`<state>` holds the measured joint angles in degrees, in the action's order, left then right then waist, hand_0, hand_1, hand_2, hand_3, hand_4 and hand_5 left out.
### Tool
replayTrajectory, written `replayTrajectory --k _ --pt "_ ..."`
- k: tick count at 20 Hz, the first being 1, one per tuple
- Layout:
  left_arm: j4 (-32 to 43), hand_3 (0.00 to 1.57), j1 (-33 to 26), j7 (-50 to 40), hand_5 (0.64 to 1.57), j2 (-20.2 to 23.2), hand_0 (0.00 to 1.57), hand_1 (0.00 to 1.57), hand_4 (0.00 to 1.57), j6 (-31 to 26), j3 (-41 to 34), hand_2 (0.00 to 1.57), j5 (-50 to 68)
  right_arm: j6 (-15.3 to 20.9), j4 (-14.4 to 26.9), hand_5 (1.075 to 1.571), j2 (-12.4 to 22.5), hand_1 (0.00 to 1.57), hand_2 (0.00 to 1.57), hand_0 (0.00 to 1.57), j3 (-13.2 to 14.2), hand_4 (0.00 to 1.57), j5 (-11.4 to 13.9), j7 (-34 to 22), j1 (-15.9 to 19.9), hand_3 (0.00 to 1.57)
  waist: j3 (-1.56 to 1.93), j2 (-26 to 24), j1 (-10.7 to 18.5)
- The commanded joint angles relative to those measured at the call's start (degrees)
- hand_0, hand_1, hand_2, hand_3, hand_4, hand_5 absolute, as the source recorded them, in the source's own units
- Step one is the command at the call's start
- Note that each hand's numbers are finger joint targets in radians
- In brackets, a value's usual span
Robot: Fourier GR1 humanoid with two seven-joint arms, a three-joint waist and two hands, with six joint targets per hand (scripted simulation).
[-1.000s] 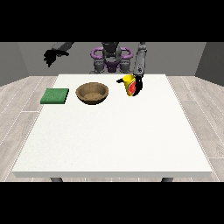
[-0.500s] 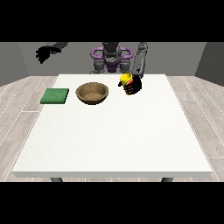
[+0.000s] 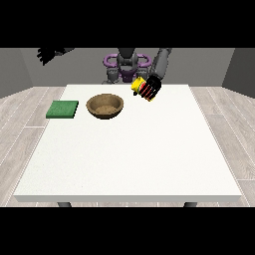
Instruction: Pick the cup and pour the ball into the bowl, then pick the bowl and place it on the pad
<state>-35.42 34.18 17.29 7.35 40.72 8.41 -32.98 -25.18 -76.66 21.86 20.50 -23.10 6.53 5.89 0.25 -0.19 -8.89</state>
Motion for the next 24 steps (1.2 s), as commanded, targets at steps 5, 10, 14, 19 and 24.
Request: replayTrajectory --k 5,10,14,19,24 --pt "11.0 1.28 11.1 -25.2 1.567 3.0 1.0 1.0 1.05 -0.4 12.8 1.57 -23.9 1.3 6.0 1.566 0.3 0.0 0.0 0.0 0.1 0.64 1.3 -2.5 -0.5 0.0 0.05 -7.1 2.5" --pt "11.2 1.25 16.8 -37.4 1.569 -4.6 0.91 0.91 1.05 -7.6 16.3 1.57 -30.3 -1.0 9.6 1.562 2.5 0.0 0.0 0.0 1.7 0.64 1.3 -0.2 0.2 0.0 -0.17 -6.4 4.2" --pt "8.0 1.21 18.7 -41.9 1.568 -7.2 0.77 0.77 1.05 -14.0 19.7 1.57 -33.4 -3.1 14.4 1.564 3.8 0.0 0.0 0.0 3.6 0.65 -0.2 0.5 1.2 0.0 -0.18 -6.9 5.6" --pt "3.6 1.2 17.5 -55.2 1.571 -7.3 0.59 0.59 0.82 -20.3 28.7 1.57 -37.6 0.0 12.1 1.561 0.3 0.0 0.0 0.0 -1.7 0.66 3.7 -0.5 5.8 0.0 -0.22 -6.2 0.1" --pt "-3.2 1.37 19.4 -57.4 1.569 -7.3 0.0 0.0 0.75 -32.9 35.2 1.05 -38.4 -0.3 15.2 1.56 -1.1 0.0 0.0 0.0 -2.3 0.67 4.2 1.2 7.1 0.0 -0.18 -6.5 -0.7"
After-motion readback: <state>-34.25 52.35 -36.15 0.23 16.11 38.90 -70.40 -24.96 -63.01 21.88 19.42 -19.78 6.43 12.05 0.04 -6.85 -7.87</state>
